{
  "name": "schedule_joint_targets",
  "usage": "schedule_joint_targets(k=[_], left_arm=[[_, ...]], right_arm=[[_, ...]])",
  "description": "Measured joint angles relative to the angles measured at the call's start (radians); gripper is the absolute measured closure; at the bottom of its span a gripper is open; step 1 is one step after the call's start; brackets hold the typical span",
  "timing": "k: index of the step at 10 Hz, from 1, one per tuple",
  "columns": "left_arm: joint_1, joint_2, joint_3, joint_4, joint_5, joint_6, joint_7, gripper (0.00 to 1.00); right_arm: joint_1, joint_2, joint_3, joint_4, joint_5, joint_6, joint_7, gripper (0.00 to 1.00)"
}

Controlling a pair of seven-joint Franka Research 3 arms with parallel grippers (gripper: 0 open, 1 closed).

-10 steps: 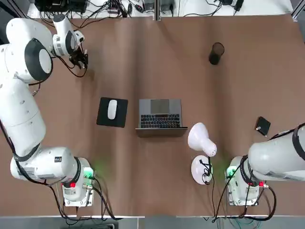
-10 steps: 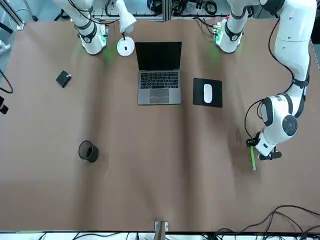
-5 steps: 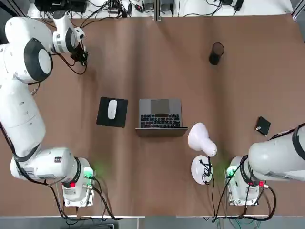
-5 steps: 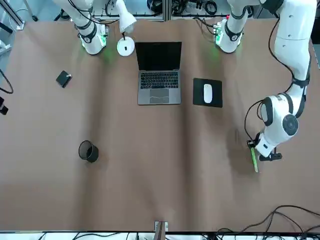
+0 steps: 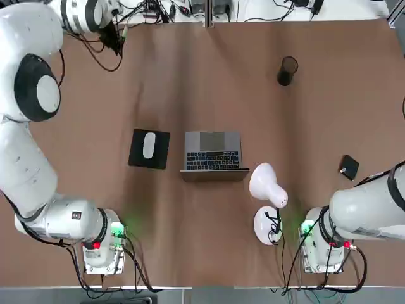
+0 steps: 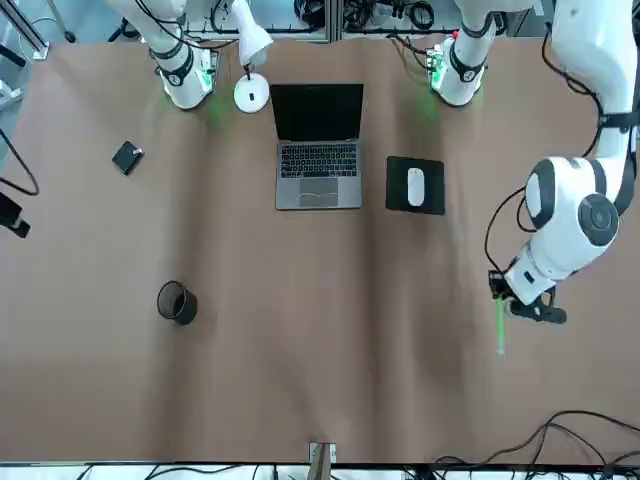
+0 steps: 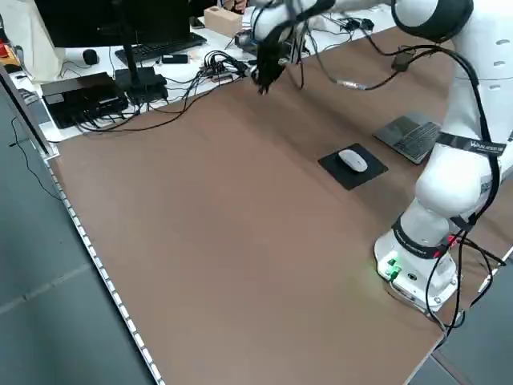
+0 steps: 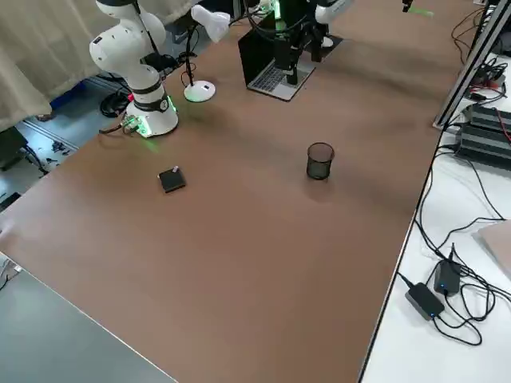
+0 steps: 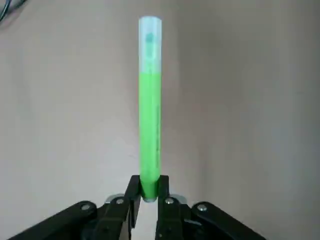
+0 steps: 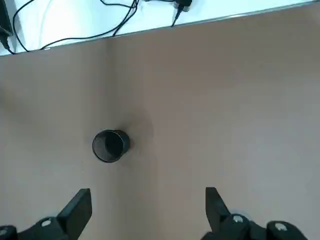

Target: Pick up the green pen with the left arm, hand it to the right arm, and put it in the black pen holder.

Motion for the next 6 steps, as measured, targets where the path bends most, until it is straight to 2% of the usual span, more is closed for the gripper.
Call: schedule_joint_targets(k=[3, 6], left_arm=[[-0.065, -0.004, -0.070, 0.151, 0.001, -0.153, 0.118, 0.82], [-0.072, -0.002, -0.170, 0.228, 0.002, -0.171, 0.255, 0.82]], right_arm=[[0.075, 0.007, 0.005, 0.000, 0.000, -0.034, 0.221, 0.00], [0.190, 0.026, 0.011, 0.000, 0.038, -0.037, 0.526, 0.00]])
